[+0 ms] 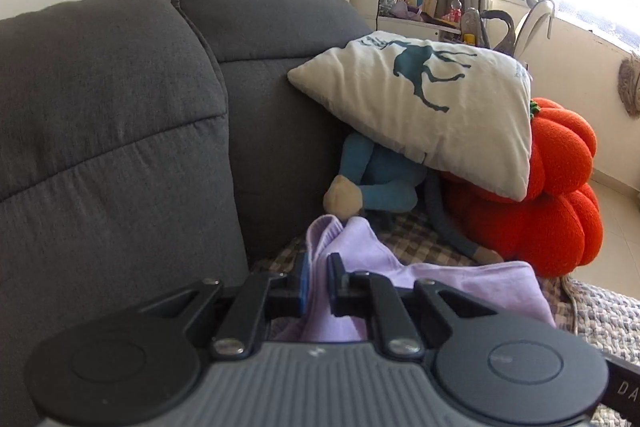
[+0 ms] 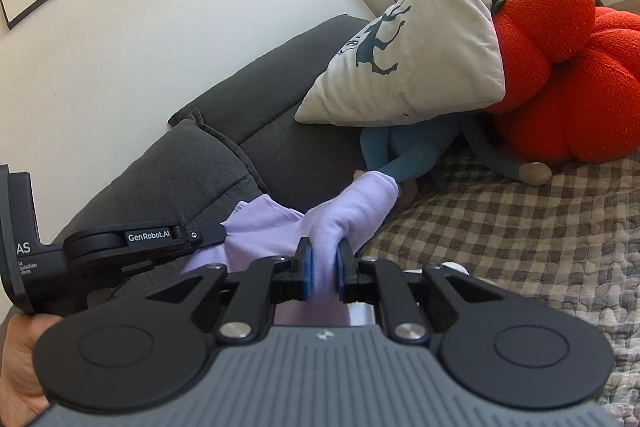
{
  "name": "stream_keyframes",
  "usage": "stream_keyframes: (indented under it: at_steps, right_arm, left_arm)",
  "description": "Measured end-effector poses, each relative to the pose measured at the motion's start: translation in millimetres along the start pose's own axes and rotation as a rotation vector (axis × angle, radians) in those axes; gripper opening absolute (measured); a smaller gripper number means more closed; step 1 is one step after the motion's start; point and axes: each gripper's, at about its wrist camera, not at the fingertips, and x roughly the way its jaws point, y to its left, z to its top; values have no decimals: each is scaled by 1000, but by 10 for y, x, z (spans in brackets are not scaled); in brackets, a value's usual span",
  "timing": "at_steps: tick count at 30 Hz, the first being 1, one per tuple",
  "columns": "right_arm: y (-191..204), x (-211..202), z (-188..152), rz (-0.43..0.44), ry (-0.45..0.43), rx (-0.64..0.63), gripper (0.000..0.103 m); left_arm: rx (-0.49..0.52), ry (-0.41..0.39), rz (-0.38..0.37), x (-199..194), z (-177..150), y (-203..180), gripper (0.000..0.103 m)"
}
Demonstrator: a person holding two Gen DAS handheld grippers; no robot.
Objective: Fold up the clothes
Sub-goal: 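Lower the lavender garment onto the clothes stack and open both tools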
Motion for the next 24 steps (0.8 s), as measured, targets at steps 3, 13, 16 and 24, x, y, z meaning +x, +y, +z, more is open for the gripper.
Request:
stream_keyframes:
  at_steps: [3,13,16,24]
  right_arm:
    - [-190,230,-200,-128,58,10,17]
    - [-425,-166,-197,-104,-38,-33,37]
    - [-413,-269,-194,-127,-14,-113,41]
    - [-329,-652,-403,-51,120,-212,49]
  left_arm:
    - [-8,77,65,394,-245,83,9]
    - [-73,-10,54,32,-279,261,15]
    - [-81,-31,28,-240,-359,173,40]
    - [-89,-72,15,-969,-1054,-228,89]
